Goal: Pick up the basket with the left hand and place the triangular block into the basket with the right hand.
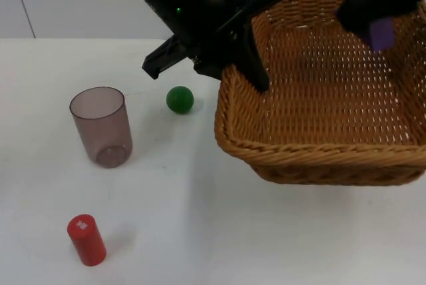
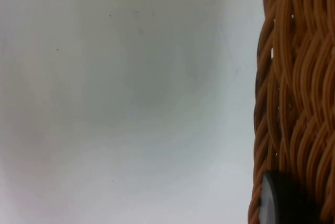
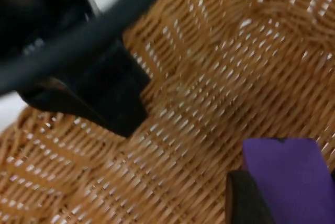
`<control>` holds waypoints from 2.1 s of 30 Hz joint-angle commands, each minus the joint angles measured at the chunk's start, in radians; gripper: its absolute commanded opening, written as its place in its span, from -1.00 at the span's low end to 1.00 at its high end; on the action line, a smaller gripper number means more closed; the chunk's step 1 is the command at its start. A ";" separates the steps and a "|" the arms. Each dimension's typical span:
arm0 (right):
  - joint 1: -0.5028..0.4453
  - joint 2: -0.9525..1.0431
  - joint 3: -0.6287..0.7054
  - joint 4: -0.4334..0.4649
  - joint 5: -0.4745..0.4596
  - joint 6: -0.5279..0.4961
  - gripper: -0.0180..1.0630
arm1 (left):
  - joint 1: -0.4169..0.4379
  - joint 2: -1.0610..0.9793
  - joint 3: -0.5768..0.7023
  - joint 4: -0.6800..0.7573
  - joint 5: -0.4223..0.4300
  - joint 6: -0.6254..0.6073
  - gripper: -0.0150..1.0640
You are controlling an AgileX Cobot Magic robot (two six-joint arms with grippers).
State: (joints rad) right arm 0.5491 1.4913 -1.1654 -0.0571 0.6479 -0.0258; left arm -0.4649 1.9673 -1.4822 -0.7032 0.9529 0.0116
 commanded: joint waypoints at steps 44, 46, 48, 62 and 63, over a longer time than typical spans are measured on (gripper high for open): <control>0.007 -0.082 0.002 -0.046 0.001 0.010 0.99 | -0.006 -0.001 -0.008 0.012 -0.006 -0.017 -0.98; 0.007 -0.141 0.002 -0.052 -0.003 0.026 0.98 | -0.006 -0.001 -0.008 0.011 -0.008 -0.017 -0.98; 0.007 -0.215 0.002 -0.074 -0.019 0.035 0.98 | -0.006 -0.001 -0.008 0.011 -0.012 -0.017 -0.98; -0.124 -0.578 -0.002 -0.330 -0.010 0.294 0.98 | -0.006 0.000 -0.008 0.015 -0.067 -0.057 -0.98; -0.133 -0.604 -0.002 -0.340 -0.002 0.307 0.98 | -0.006 0.001 -0.008 0.015 -0.079 -0.063 -0.98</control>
State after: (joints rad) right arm 0.4368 0.9425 -1.1654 -0.3474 0.6265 0.2372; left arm -0.4649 1.9750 -1.4822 -0.6697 0.9088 -0.0327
